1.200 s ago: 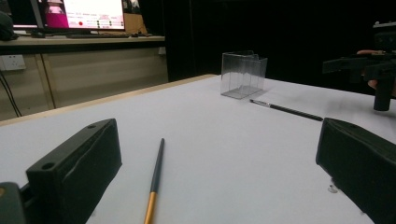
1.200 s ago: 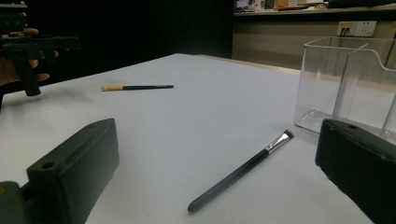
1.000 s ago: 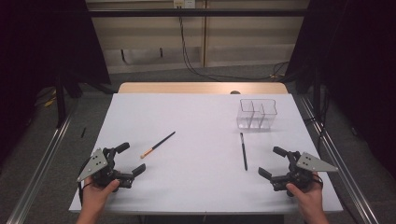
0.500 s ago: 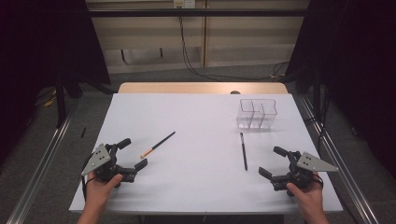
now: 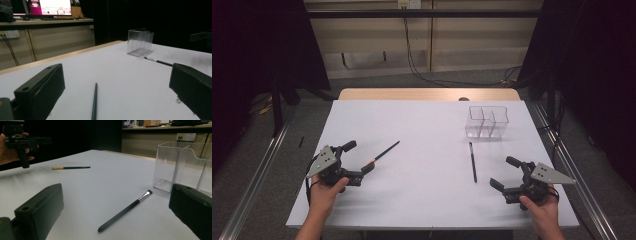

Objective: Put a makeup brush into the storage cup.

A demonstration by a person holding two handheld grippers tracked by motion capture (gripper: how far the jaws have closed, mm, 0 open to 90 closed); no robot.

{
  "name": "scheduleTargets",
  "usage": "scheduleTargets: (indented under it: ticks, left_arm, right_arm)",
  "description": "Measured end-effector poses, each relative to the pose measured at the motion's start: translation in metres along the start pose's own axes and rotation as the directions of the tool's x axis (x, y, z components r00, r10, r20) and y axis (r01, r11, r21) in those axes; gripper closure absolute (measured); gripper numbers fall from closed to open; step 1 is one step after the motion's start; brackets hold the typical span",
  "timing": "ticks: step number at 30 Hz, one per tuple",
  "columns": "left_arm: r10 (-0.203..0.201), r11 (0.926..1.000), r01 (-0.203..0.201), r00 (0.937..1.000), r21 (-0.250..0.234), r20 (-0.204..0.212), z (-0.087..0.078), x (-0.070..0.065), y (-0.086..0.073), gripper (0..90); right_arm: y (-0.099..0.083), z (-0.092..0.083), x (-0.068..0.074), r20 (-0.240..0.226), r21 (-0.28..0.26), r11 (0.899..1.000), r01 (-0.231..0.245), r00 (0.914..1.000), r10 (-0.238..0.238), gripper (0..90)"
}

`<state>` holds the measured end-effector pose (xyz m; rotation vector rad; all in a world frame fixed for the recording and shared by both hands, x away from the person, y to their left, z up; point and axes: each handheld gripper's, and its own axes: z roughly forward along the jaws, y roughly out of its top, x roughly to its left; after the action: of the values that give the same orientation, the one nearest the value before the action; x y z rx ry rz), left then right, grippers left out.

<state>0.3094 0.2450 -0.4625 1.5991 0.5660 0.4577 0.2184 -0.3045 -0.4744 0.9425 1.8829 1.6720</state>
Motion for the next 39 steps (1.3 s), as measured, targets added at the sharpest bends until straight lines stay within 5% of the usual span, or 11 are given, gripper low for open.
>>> scheduleTargets:
  ticks: [24, 39]
  left_arm:
    - [0.008, 0.9996, -0.008, 0.9999, 0.026, 0.012, 0.031, 0.012, 0.010, 0.0]
    - [0.005, 0.9935, -0.005, 1.0000, 0.114, 0.003, 0.054, 0.020, 0.010, 0.0]
  right_arm:
    - [0.000, -0.002, 0.000, 0.006, 0.012, 1.000, 0.014, 0.9999, -0.014, 0.0]
    - [0.002, 0.005, 0.000, -0.018, 0.013, 1.000, 0.025, 0.9995, -0.025, 0.0]
